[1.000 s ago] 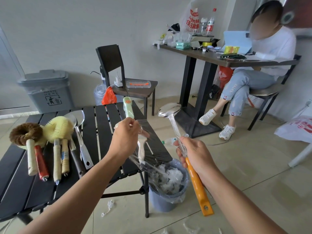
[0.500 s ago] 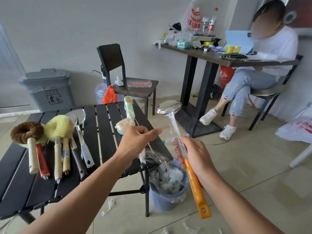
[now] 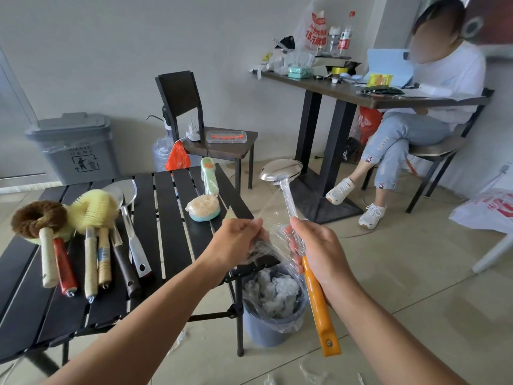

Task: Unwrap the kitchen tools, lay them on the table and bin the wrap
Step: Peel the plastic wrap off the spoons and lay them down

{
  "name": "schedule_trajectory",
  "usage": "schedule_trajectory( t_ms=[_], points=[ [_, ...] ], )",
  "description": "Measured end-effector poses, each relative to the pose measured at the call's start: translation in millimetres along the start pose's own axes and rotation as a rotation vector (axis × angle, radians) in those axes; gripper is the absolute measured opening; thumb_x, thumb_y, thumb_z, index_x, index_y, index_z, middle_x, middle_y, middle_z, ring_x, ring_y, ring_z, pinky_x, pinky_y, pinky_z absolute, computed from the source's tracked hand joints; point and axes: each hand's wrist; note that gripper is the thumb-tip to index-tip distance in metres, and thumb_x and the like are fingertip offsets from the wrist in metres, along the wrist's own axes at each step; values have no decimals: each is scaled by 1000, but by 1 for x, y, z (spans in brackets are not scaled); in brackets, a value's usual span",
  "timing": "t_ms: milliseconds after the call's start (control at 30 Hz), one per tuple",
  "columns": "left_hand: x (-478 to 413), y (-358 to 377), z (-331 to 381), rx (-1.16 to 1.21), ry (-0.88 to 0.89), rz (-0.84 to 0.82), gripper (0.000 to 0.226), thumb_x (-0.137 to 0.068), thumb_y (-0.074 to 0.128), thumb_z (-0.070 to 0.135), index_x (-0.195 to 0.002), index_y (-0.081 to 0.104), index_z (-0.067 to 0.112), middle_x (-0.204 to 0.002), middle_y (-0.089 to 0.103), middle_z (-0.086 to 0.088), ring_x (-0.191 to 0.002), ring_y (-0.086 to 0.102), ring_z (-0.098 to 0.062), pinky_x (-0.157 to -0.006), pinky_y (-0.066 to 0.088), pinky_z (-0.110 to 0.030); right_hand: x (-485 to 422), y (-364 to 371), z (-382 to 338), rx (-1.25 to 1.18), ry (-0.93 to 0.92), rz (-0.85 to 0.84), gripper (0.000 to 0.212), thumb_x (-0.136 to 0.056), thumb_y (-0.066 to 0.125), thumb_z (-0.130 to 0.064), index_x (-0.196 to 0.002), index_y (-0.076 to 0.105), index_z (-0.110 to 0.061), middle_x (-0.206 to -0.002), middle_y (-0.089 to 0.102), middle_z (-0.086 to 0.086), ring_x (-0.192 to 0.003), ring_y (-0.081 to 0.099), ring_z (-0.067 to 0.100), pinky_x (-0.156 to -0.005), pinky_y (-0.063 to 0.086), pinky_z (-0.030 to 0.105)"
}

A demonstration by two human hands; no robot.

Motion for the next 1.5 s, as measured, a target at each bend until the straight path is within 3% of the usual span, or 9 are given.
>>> schedule_trajectory(
  t_ms=[100, 233, 433, 600, 667, 767, 933, 1167, 1500],
  points=[
    [0, 2, 1, -5, 20, 42, 56, -101, 54, 58, -72, 67, 11, -52, 49, 5, -42, 40, -6, -49, 40, -14, 0, 2, 1, -13, -7, -27, 33, -106, 65, -37, -84, 76, -14, -66, 59, 5, -45, 50, 14, -40, 40, 24],
    [4, 2, 1, 60, -18, -32, 68, -84, 67, 72, -82, 77, 5, -71, 68, -4, -59, 53, -16, -60, 47, -23, -1, 2, 2, 25, -21, -41, 35, -106, 64, -39, -84, 75, -14, -66, 61, 4, -46, 52, 14, -40, 41, 24],
    [7, 6, 2, 196, 38, -138, 39, -89, 82, 32, -76, 50, 13, -101, 81, -19, -89, 79, -37, -83, 64, -48, -1, 3, 4, 84, -50, -2, 34, -104, 67, -41, -79, 78, -21, -63, 61, 1, -48, 54, 15, -43, 45, 26],
    [10, 10, 4, 163, 96, -78, 17, -105, 66, 13, -114, 56, 2, -89, 78, -14, -61, 65, -19, -50, 48, -25, -1, 7, 10, 73, -19, -8, 41, -99, 74, -41, -84, 67, -3, -65, 61, 4, -49, 53, 16, -42, 44, 27],
    [9, 12, 3, 136, 86, -81, 13, -110, 58, 18, -107, 66, 8, -78, 68, -11, -56, 56, -15, -48, 39, -25, 0, 8, 11, 74, -20, -18, 41, -99, 75, -40, -90, 67, -1, -66, 62, 4, -49, 55, 16, -44, 44, 27],
    [9, 16, 5, 127, 53, -63, 39, -112, 53, 37, -78, 66, 22, -66, 56, -3, -49, 48, -14, -47, 32, -27, 1, 11, 12, 111, -28, -30, 42, -100, 73, -43, -93, 68, -1, -64, 63, 2, -48, 56, 17, -46, 47, 29],
    [12, 20, 3, 1, 171, 122, 58, -105, 52, 60, -62, 54, 22, -47, 54, -2, -38, 49, -16, -44, 40, -19, 6, 19, 13, 143, -29, -49, 44, -99, 70, -50, -80, 62, -11, -62, 62, 1, -48, 58, 17, -46, 49, 26],
    [8, 18, 2, -27, 221, 324, 43, -114, 44, 39, -89, 63, 10, -47, 62, -6, -37, 58, -19, -45, 50, -28, 9, 23, 11, 157, -35, -1, 45, -107, 58, -47, -88, 64, -6, -61, 60, 0, -46, 56, 18, -43, 47, 28],
    [5, 17, 7, 6, 212, 415, 44, -114, 43, 37, -89, 60, 5, -44, 54, -3, -33, 50, -16, -39, 42, -23, 2, 21, 11, 65, -53, 60, 41, -107, 59, -46, -83, 69, -15, -60, 62, -2, -42, 56, 16, -40, 45, 25]
  ],
)
Point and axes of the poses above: each hand's wrist, its own x-axis away from the middle knuckle, its own y-axis out of the palm, z = x × y
